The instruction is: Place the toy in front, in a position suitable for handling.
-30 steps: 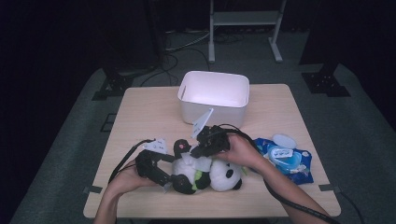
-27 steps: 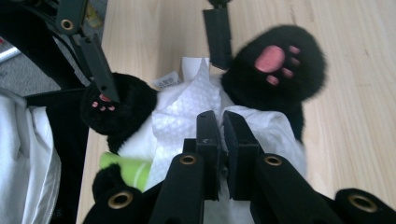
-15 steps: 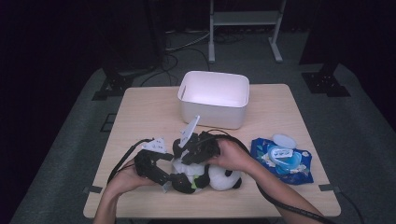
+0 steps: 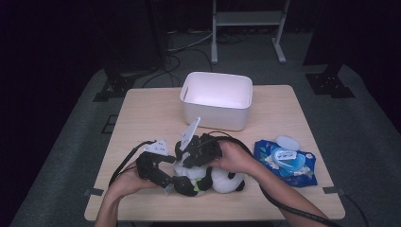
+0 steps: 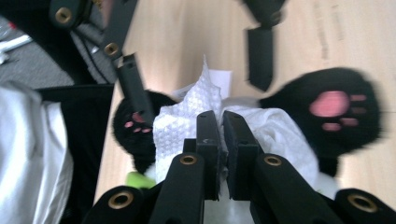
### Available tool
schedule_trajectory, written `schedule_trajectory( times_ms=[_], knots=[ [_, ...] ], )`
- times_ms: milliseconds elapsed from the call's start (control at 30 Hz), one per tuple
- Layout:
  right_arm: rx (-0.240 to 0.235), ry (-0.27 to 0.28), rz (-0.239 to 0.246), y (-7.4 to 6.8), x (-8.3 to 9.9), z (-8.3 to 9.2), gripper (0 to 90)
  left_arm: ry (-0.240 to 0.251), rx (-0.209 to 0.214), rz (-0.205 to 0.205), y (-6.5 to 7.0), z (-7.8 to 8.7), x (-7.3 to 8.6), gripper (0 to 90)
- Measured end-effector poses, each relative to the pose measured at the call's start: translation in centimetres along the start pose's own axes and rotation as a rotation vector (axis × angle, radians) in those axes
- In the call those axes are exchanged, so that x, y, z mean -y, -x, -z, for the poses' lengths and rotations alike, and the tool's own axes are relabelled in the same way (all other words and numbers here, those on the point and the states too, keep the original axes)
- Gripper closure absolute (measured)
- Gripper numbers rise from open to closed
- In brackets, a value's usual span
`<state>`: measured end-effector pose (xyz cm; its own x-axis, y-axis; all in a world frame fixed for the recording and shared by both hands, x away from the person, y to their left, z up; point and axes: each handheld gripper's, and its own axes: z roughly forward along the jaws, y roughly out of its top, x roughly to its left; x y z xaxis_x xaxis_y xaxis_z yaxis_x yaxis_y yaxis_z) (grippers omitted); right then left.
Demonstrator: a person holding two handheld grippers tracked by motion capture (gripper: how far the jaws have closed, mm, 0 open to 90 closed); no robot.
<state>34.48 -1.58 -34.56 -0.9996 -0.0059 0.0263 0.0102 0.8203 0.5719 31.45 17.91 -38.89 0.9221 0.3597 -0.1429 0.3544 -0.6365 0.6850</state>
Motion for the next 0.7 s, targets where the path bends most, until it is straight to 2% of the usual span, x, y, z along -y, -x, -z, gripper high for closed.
schedule_trajectory(
  times_ms=[300, 500, 700],
  knots=[
    [0.079, 0.082, -0.044, 1.8, -0.2, 2.4, 84.7, -0.005, 0.009, -0.008, 0.0, -0.2, 0.0, 15.7],
    [0.094, 0.082, -0.051, 2.4, -0.9, 1.7, 84.7, -0.002, 0.006, -0.004, 0.1, -0.1, 0.0, 15.8],
    [0.067, 0.072, -0.059, 2.5, -0.5, 1.0, 84.7, 0.004, -0.001, -0.001, 0.0, 0.0, 0.0, 15.7]
  ],
)
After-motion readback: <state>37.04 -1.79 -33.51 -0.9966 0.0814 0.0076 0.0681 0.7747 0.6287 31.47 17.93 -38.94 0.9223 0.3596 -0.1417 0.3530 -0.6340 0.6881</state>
